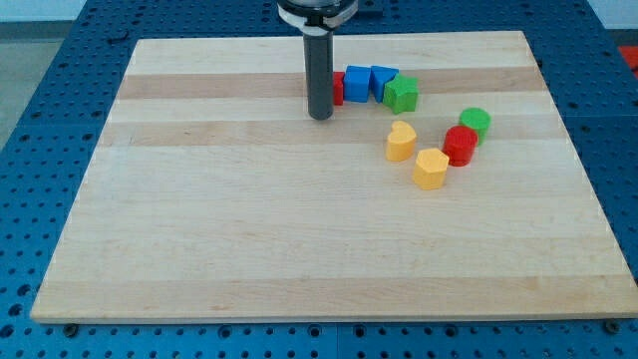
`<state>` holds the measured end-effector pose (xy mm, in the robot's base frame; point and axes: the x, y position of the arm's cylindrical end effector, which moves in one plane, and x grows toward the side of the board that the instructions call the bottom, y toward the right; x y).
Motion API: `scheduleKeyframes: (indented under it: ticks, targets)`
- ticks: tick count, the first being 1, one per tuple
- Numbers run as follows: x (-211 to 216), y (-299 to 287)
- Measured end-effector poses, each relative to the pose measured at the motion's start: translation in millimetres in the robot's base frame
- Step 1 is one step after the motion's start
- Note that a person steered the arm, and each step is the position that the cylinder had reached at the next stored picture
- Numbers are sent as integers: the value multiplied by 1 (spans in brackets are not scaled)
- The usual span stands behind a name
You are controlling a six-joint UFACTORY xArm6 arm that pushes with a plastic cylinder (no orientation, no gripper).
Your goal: Push the yellow heart closer to the yellow hexagon
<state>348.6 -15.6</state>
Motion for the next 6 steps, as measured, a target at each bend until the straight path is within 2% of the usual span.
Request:
scheduleKeyframes:
  ticks: [2,3,6]
  targets:
    - [-12,0]
    - [6,4]
    - [29,98]
